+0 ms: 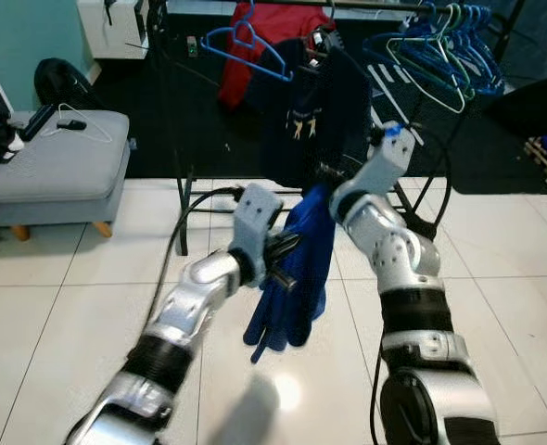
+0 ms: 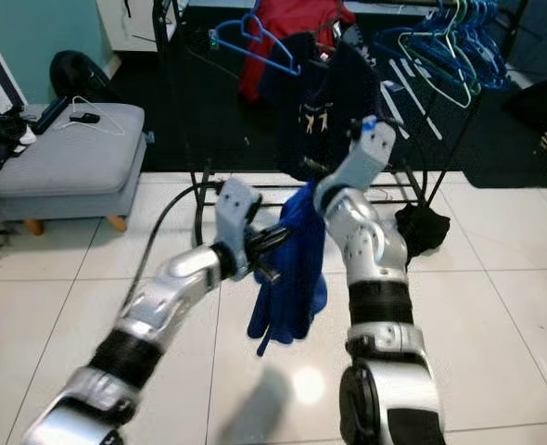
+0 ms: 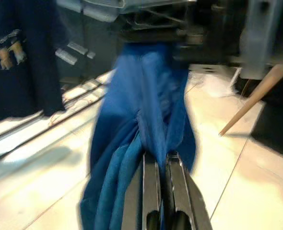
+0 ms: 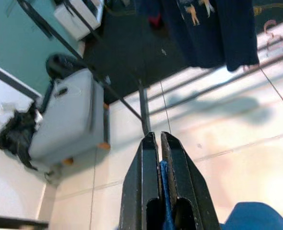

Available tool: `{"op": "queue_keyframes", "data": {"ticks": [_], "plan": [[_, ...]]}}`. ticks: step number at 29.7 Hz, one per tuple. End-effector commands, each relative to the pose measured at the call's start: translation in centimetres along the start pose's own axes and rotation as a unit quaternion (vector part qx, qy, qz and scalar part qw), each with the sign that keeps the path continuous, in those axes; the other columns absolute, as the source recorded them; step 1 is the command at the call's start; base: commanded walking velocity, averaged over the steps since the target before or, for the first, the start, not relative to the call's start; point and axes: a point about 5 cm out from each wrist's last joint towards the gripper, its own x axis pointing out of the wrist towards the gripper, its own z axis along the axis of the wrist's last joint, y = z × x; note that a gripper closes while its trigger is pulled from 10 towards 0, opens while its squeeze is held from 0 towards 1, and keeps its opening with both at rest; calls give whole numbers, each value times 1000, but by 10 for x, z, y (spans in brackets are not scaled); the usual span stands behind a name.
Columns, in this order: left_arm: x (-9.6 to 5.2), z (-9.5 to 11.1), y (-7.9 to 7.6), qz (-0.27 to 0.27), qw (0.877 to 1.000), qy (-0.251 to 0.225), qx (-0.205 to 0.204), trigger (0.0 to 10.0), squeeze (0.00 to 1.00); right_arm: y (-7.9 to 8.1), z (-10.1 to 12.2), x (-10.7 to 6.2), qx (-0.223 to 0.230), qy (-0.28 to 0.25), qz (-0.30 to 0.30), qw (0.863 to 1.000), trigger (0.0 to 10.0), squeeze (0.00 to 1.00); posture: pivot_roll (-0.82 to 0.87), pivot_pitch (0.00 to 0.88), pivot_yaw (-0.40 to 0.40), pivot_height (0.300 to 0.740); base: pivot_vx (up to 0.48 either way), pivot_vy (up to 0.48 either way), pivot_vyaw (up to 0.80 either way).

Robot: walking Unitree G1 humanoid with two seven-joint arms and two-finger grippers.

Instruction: Hang hanger

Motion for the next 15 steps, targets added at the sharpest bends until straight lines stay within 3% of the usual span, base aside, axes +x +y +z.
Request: {"op": "queue_keyframes", "data": {"ticks": [1, 2, 3, 4, 5, 6, 7, 8, 9, 13, 14, 15], "plan": [[-5, -2, -3, -18, 1000, 4, -4, 0, 0, -2, 5, -2, -15, -8, -3, 1000, 3294, 0, -71, 187, -33, 740, 0, 0, 0], [-13, -1, 3, -14, 1000, 9, 7, 902, 0, -6, 1, -5, -28, -1, -1, 1000, 4275, 0, -67, 185, -30, 740, 0, 0, 0], [-21, -2, 9, -5, 1000, 20, 22, 2314, 0, -10, -2, -7, -38, 5, 1, 999, 4392, 0, -62, 185, -26, 740, 0, 0, 0], [-28, -3, 14, -1, 999, 32, 40, 5020, 0, -13, -5, -9, -47, 9, 2, 999, 4941, 0, -58, 183, -25, 740, 0, 0, 0], [-33, -4, 17, 1, 998, 40, 51, 7059, 0, -14, -6, -10, -53, 12, 3, 999, 5373, 0, -56, 183, -25, 740, 0, 0, 0], [-33, -4, 17, 1, 998, 40, 51, 7059, 0, -14, -6, -10, -53, 12, 3, 999, 5373, 0, -56, 183, -25, 740, 0, 0, 0], [-37, -5, 17, -4, 997, 52, 63, 8157, 0, -15, -8, -12, -65, 14, 7, 998, 6471, 0, -55, 182, -24, 740, 0, 0, 0], [-39, -7, 16, -11, 995, 65, 81, 10000, 0, -15, -10, -14, -82, 19, 16, 996, 7490, 0, -54, 183, -22, 740, 0, 0, 0], [-40, -9, 15, -17, 992, 76, 96, 10000, 0, -14, -13, -16, -102, 25, 29, 994, 8784, 0, -54, 184, -20, 740, 0, 0, 0], [-41, -10, 13, -21, 991, 84, 105, 10000, 0, -13, -15, -17, -115, 29, 38, 992, 8784, 0, -54, 184, -19, 740, 0, 0, 0], [-41, -11, 12, -21, 990, 87, 112, 10000, 0, -10, -17, -20, -139, 35, 57, 988, 10000, 0, -55, 186, -14, 740, 0, 0, 0], [-41, -11, 12, -21, 990, 87, 112, 10000, 0, -10, -17, -20, -139, 35, 57, 988, 10000, 0, -55, 186, -14, 740, 0, 0, 0]]}}
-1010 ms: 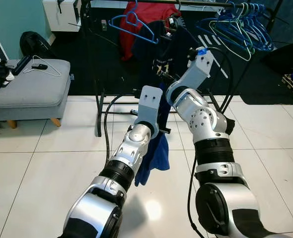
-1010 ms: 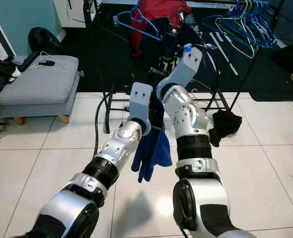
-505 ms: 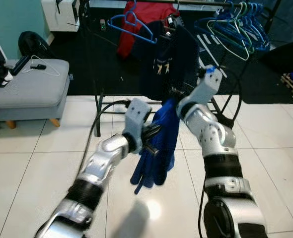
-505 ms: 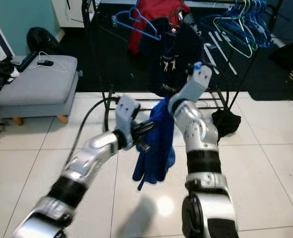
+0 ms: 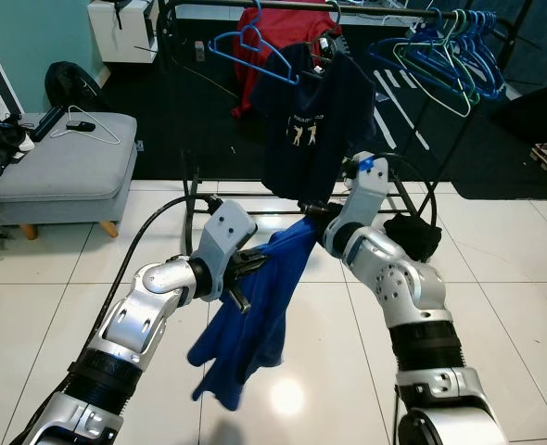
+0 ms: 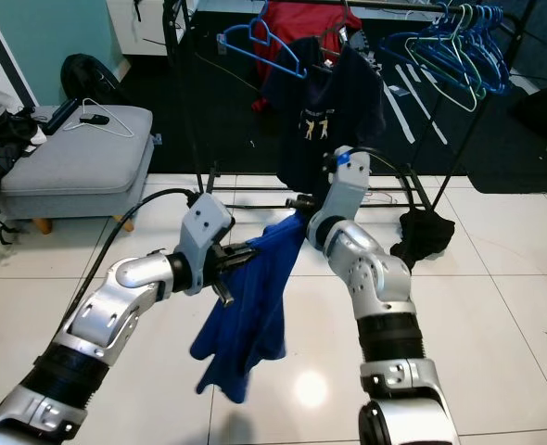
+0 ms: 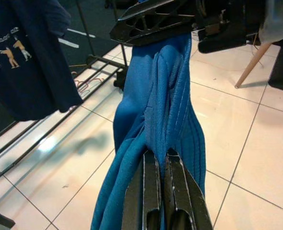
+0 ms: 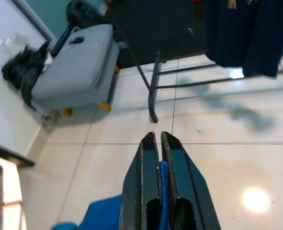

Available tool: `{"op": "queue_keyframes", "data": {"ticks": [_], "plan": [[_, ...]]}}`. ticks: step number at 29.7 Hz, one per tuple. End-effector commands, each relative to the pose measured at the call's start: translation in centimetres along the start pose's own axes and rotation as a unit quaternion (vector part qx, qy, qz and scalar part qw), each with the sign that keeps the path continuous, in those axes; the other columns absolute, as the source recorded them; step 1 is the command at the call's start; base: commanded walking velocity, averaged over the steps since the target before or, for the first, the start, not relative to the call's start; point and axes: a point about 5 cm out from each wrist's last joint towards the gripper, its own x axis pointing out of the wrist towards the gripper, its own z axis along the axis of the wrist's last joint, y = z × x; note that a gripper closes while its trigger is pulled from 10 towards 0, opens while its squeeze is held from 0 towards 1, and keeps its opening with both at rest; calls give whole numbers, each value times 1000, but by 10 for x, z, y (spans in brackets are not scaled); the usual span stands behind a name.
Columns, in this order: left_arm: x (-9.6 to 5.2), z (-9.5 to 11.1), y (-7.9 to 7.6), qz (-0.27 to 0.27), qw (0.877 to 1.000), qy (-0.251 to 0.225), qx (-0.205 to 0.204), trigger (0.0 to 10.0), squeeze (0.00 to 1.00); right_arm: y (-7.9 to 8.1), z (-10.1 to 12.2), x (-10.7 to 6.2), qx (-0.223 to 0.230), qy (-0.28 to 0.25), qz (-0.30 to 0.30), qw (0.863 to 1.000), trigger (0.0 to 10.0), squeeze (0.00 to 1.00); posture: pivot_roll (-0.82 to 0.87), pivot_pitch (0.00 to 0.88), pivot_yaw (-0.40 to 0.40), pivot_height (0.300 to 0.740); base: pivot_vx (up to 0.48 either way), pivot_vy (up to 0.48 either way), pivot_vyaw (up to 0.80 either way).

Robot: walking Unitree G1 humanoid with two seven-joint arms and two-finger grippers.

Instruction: Hang hanger

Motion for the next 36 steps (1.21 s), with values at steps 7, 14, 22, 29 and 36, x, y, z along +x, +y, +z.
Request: {"op": "queue_keyframes", "data": {"ticks": [7, 14, 22, 29, 36], "plan": [[-4, -10, 7, 34, 995, 52, 76, 10000, 0, 8, 1, -15, -173, -2, 73, 982, 10000, 0, -59, 201, -8, 740, 0, 0, 0], [0, -18, 3, 24, 991, 70, 110, 10000, 0, 24, 18, -21, -165, -28, 150, 974, 10000, 0, -61, 208, -8, 740, 0, 0, 0], [9, -28, 0, 52, 990, 80, 105, 10000, 0, 38, 36, -27, -111, -38, 207, 971, 10000, 0, -67, 211, -9, 740, 0, 0, 0], [22, -31, 3, 124, 991, 49, -5, 10000, 0, 41, 45, -29, -102, -41, 220, 969, 10000, 0, -79, 216, -9, 740, 0, 0, 0], [17, -25, 15, 146, 988, 39, 21, 10000, 0, 17, 31, -24, -203, 8, 149, 968, 10000, 0, -78, 216, -11, 740, 0, 0, 0]]}}
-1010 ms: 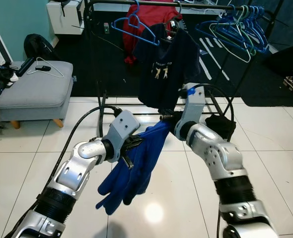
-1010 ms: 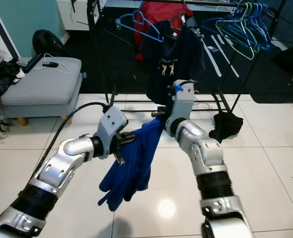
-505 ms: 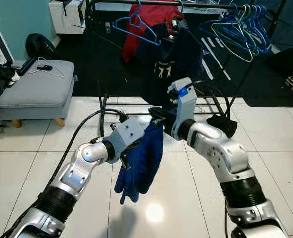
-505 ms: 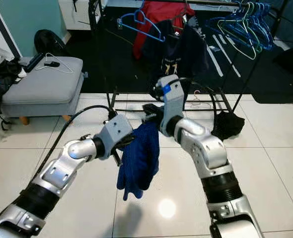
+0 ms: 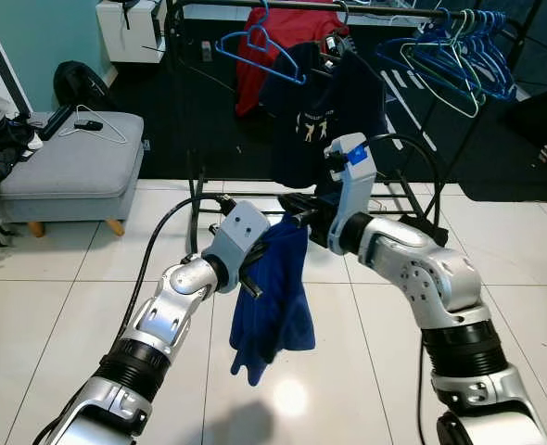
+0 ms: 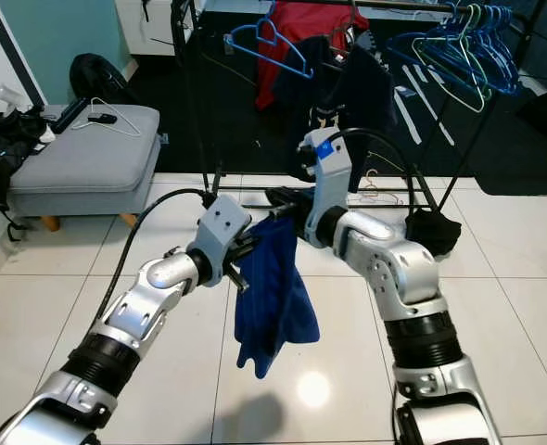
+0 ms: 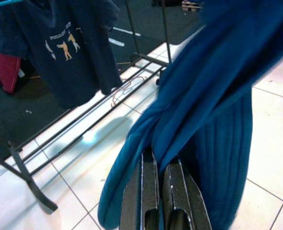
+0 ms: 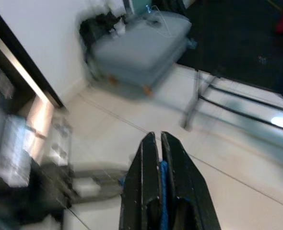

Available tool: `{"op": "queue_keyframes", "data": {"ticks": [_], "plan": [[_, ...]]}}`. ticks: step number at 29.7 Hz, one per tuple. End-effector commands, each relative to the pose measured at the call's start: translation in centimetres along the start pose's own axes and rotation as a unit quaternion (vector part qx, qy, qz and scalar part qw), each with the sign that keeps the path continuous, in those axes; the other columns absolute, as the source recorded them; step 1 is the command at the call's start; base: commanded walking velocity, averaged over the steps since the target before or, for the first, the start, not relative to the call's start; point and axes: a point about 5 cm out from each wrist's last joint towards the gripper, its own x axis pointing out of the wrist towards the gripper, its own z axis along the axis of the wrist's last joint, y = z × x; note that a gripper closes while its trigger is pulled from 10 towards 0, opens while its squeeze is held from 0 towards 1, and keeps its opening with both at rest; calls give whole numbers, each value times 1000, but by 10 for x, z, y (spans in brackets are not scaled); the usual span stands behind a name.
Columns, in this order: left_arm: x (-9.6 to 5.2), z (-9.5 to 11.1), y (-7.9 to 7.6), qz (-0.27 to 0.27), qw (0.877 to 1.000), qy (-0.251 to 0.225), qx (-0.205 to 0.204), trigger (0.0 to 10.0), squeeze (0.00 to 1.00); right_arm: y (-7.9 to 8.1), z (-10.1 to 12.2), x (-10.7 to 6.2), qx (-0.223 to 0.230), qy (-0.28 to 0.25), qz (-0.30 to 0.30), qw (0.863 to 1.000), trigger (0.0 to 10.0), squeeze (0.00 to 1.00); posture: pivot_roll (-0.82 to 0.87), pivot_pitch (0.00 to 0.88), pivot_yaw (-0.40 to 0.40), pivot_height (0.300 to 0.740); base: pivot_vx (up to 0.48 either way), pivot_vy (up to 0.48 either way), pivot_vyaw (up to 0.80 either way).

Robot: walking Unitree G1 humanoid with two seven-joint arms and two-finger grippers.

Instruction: Hang hanger

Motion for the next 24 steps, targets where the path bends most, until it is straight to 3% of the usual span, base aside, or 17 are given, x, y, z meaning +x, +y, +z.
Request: {"op": "queue_keyframes", "data": {"ticks": [1, 4, 7, 8, 9, 11, 12, 13, 14, 16, 19, 24], "plan": [[-7, -16, 7, 14, 999, 35, 0, 10000, 0, -3, 3, -2, -27, -5, -17, 999, 10000, 0, -78, 216, -11, 740, 0, 0, 0], [-13, -18, 13, 8, 998, 53, 29, 10000, 0, -10, -6, -3, -44, 15, -46, 998, 10000, 0, -77, 217, -11, 740, 0, 0, 0], [-24, -16, 27, -17, 993, 76, 87, 10000, 0, -24, -19, -6, -56, 35, -97, 993, 10000, 0, -69, 218, -11, 740, 0, 0, 0], [-24, -16, 27, -17, 993, 76, 87, 10000, 0, -24, -19, -6, -56, 35, -97, 993, 10000, 0, -69, 218, -11, 740, 0, 0, 0], [-27, -14, 31, -25, 992, 77, 97, 9373, 0, -28, -21, -6, -58, 39, -109, 992, 10000, 0, -69, 218, -11, 740, 0, 0, 0], [-27, -14, 31, -25, 992, 77, 97, 9373, 0, -28, -21, -6, -58, 39, -109, 992, 10000, 0, -69, 218, -11, 740, 0, 0, 0], [-29, -10, 34, -30, 992, 72, 102, 3686, 0, -30, -23, -7, -57, 39, -115, 991, 10000, 0, -67, 218, -11, 740, 0, 0, 0], [-29, -10, 34, -30, 992, 72, 102, 3686, 0, -30, -23, -7, -57, 39, -115, 991, 10000, 0, -67, 218, -11, 740, 0, 0, 0], [-29, -3, 36, -38, 993, 62, 98, 0, 0, -31, -23, -7, -57, 38, -119, 991, 10000, 47, -63, 217, -11, 740, 0, 0, 0], [-29, 3, 36, -41, 994, 51, 89, 0, 0, -32, -23, -6, -57, 37, -121, 990, 10000, 75, -61, 216, -10, 740, 0, 0, 0], [-26, 13, 36, -44, 996, 33, 66, 0, 0, -31, -23, -4, -60, 33, -126, 990, 10000, 31, -59, 215, -7, 740, 0, 0, 0], [-26, 13, 35, -46, 996, 38, 69, 0, 0, -32, -23, -3, -63, 28, -132, 989, 10000, 0, -59, 214, -4, 740, 0, 0, 0]]}}
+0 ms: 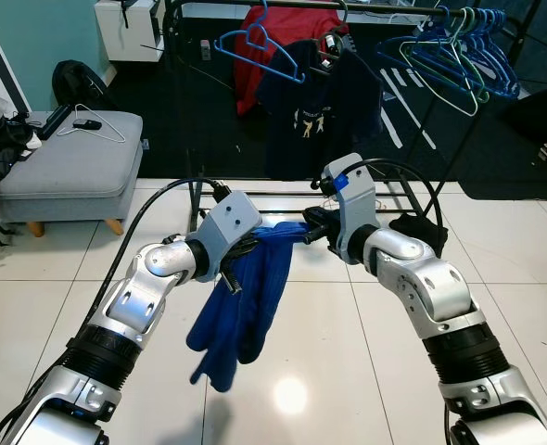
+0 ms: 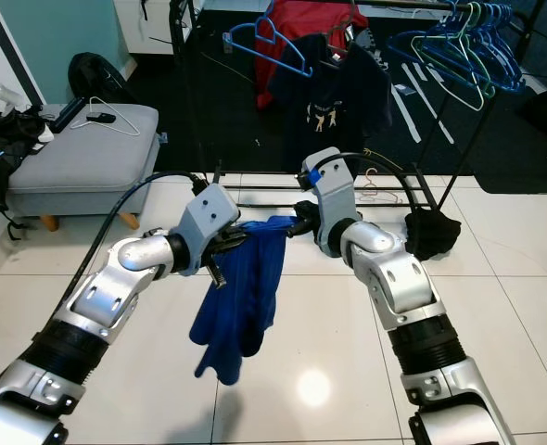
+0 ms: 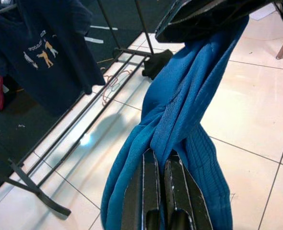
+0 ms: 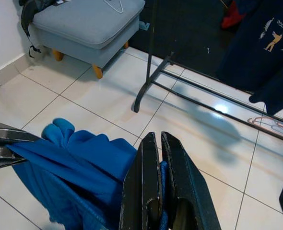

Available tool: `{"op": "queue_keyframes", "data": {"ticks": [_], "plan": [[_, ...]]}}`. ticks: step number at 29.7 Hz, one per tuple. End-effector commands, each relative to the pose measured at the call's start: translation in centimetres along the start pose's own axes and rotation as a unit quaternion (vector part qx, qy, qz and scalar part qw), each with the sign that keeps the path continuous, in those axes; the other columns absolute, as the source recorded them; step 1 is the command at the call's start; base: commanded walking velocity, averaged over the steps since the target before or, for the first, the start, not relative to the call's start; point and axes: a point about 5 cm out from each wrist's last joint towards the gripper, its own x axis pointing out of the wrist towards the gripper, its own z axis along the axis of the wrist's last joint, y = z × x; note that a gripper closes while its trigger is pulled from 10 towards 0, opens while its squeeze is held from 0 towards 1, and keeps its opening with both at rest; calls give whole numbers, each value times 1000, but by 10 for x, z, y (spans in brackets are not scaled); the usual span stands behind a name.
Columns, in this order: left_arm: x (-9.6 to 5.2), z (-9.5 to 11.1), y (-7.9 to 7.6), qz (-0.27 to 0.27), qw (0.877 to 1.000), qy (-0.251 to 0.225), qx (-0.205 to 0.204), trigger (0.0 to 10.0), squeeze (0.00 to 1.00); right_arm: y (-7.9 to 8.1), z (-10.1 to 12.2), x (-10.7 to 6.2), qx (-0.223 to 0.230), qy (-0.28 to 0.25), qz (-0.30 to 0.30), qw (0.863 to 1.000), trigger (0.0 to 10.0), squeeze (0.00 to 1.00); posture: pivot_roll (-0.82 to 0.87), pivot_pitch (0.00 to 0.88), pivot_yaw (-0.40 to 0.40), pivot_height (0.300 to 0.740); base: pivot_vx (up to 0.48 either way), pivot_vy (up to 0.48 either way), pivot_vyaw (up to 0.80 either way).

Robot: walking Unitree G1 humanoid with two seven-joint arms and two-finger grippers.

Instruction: Hang hanger

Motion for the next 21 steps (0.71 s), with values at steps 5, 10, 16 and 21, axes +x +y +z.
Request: {"op": "queue_keyframes", "data": {"ticks": [5, 10, 16, 21], "plan": [[-8, -8, 14, 39, 999, 29, -4, 10000, 0, -17, -5, -5, 0, 6, -48, 999, 10000, 0, -56, 213, -2, 740, 0, 0, 0], [-9, -2, 18, 34, 999, 25, -14, 10000, 0, -15, -8, -4, 14, 7, -38, 999, 10000, 1000, -52, 209, 1, 740, 0, 0, 0], [-7, 5, 16, 23, 998, 24, -61, 10000, 0, -15, -13, -5, 7, 9, -51, 999, 10000, 0, -51, 203, 4, 740, 0, 0, 0], [-5, 7, 17, 27, 995, 29, -87, 10000, 0, -15, -15, -6, 8, 11, -53, 999, 10000, 0, -49, 204, 3, 740, 0, 0, 0]]}}
